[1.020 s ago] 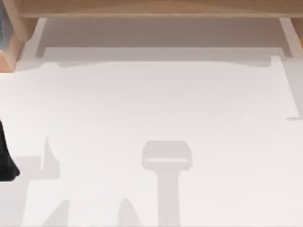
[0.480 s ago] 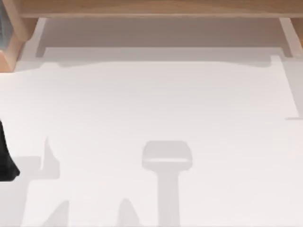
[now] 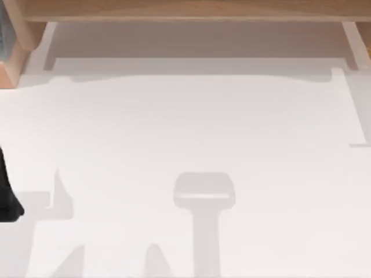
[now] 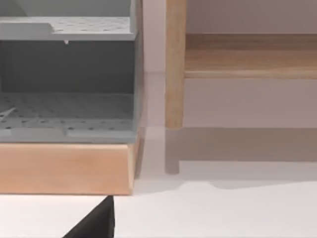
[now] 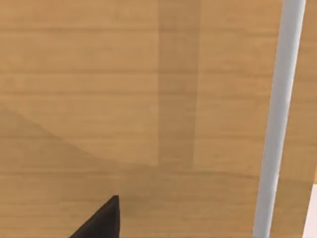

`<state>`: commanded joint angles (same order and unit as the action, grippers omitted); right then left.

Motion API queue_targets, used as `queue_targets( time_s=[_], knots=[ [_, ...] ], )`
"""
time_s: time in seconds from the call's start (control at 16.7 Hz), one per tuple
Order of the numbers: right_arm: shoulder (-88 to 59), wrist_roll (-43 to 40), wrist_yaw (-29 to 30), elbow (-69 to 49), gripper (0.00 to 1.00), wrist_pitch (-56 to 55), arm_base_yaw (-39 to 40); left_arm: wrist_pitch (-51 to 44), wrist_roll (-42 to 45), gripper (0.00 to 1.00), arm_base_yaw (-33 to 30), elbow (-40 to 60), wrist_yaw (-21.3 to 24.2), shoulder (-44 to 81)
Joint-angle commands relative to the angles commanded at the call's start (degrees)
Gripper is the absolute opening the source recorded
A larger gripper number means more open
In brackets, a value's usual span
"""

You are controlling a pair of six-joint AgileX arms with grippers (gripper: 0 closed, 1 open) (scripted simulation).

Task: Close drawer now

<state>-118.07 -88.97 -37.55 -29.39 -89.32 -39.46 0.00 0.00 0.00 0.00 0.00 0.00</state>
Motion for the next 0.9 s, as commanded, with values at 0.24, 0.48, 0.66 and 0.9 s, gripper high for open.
queue_targets(
  time_s=[0.24,0.48,0.66,0.9],
  knots=[
    [0.0,0.0,0.0,0.0,0.55,0.0,0.0,0.0,0.0,1.00,0.0,0.0,0.0,0.0],
    [0.0,0.0,0.0,0.0,0.25,0.0,0.0,0.0,0.0,1.00,0.0,0.0,0.0,0.0],
    [0.0,0.0,0.0,0.0,0.02,0.0,0.0,0.0,0.0,1.00,0.0,0.0,0.0,0.0],
    [0.0,0.0,0.0,0.0,0.00,0.0,0.0,0.0,0.0,1.00,0.0,0.0,0.0,0.0]
  ],
)
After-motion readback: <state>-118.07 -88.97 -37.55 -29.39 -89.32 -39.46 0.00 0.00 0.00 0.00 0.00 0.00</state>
